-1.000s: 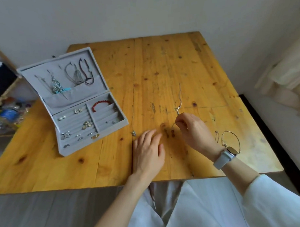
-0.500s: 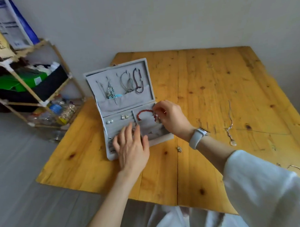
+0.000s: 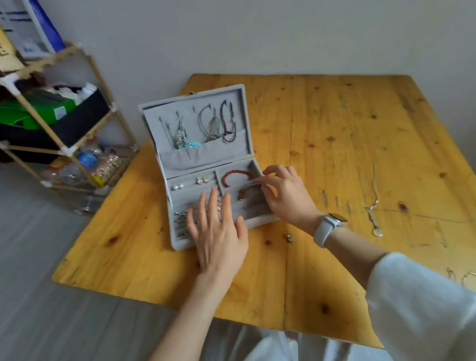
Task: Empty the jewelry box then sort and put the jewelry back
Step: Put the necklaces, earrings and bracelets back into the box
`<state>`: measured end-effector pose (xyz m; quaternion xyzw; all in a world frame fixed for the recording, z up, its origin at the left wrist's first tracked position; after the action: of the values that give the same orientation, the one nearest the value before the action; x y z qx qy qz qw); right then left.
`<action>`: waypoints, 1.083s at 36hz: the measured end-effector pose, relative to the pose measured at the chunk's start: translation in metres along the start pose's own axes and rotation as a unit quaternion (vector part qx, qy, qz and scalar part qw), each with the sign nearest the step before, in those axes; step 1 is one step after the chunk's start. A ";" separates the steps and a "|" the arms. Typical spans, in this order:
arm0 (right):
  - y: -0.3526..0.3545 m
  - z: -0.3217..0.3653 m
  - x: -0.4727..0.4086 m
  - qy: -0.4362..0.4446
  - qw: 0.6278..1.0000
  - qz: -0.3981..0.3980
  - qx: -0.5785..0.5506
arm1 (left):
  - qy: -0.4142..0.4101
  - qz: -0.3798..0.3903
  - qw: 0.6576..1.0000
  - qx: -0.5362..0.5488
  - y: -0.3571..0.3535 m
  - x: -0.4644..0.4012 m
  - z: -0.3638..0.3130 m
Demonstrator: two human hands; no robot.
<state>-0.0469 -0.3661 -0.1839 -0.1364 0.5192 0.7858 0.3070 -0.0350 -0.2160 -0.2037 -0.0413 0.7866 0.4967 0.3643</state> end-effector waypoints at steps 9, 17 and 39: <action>0.097 -0.074 0.084 -0.151 0.985 -0.069 -0.040 | -0.094 0.058 0.974 0.197 0.004 0.049 -0.133; 0.169 -0.142 0.162 -0.191 0.974 -0.011 0.117 | -0.200 0.180 0.953 0.138 -0.032 0.108 -0.215; 0.180 -0.181 0.173 -0.196 0.943 0.112 0.246 | -0.230 0.213 0.944 0.102 -0.039 0.117 -0.219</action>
<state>-0.3120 -0.5193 -0.2209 0.1593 0.6380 0.6741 0.3364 -0.2208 -0.3787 -0.2520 0.2803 0.7183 0.4754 0.4235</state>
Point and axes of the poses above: each hand's wrist, its own x-axis away from the middle knuckle, its own y-axis out of the back of the hand, z = x × y, the point moved 9 cm from there along -x, towards the middle knuckle, and after that the axes turned 14 degrees about -z, right-handed, at the moved point
